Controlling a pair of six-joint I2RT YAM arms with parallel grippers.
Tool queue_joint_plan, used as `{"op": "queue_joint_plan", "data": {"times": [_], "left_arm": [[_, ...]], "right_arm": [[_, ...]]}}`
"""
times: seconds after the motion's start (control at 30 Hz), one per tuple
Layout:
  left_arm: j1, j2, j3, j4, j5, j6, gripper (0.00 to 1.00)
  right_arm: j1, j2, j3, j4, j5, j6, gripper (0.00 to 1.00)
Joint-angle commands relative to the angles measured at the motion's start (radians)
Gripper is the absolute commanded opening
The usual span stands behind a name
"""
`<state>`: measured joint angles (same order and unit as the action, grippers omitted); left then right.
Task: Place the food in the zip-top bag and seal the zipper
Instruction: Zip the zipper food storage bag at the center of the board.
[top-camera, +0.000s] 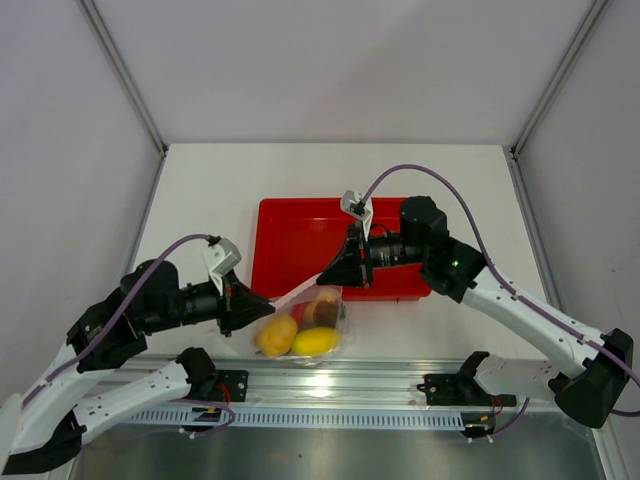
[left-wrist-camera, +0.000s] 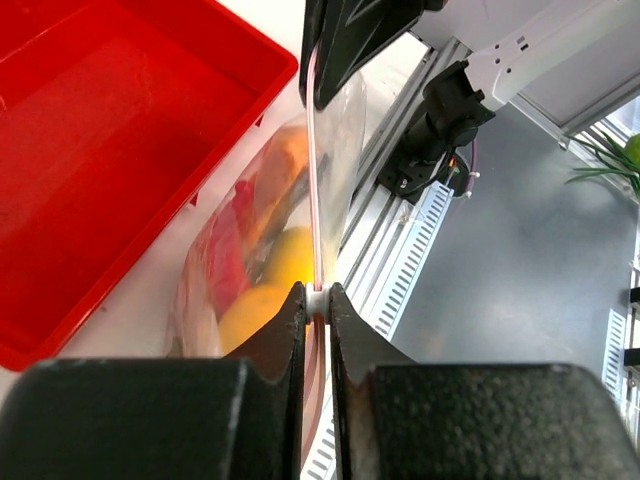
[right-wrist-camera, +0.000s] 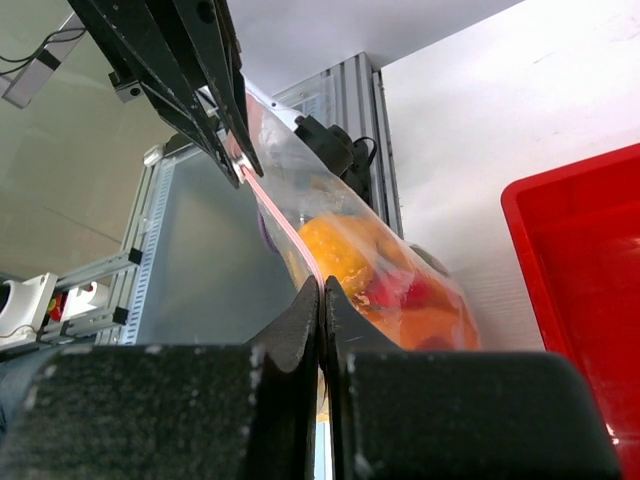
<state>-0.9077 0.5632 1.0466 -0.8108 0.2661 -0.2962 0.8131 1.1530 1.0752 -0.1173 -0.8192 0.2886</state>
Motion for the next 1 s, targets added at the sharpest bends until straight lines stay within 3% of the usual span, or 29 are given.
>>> {"op": "queue_joint_plan", "data": {"times": [0.0, 0.27, 0.47, 0.57, 0.67, 0.73, 0.77, 0.8, 0.87, 0.97], "left_arm": [[-0.002, -0.043, -0.002, -0.094, -0.037, -0.046, 0.13], [-0.002, -0.147, -0.003, -0.194, -0.125, -0.170, 0.16], [-0.003, -0.204, -0.007, -0.258, -0.165, -0.204, 0.08], [-0.002, -0.215, -0.010, -0.261, -0.169, -0.202, 0.08], [-0.002, -0.204, 0.006, -0.217, -0.137, -0.175, 0.18], [-0.002, -0.186, 0.006, -0.180, -0.123, -0.150, 0.31], [-0.003, -0.181, 0.006, -0.145, -0.120, -0.143, 0.40], [-0.003, -0.163, 0.007, -0.127, -0.119, -0.124, 0.58], [-0.002, -0.138, 0.021, -0.072, -0.108, -0.104, 0.75], [-0.003, -0.080, 0.035, -0.025, -0.094, -0.066, 0.83]], "right_arm": [[-0.029, -0.044, -0.004, 0.044, 0.035, 0.012, 0.00], [-0.031, -0.045, -0.015, 0.056, 0.037, 0.021, 0.00], [-0.034, -0.039, -0.018, 0.070, 0.035, 0.029, 0.00], [-0.034, -0.038, -0.017, 0.074, 0.025, 0.035, 0.00], [-0.034, -0.033, -0.014, 0.080, 0.014, 0.041, 0.00], [-0.034, -0.035, -0.014, 0.080, 0.003, 0.044, 0.00], [-0.034, -0.036, -0.017, 0.084, 0.002, 0.047, 0.00], [-0.034, -0.038, -0.018, 0.090, -0.003, 0.053, 0.00], [-0.034, -0.038, -0.020, 0.094, -0.011, 0.058, 0.00], [-0.032, -0.038, -0.023, 0.097, -0.020, 0.066, 0.00]]}}
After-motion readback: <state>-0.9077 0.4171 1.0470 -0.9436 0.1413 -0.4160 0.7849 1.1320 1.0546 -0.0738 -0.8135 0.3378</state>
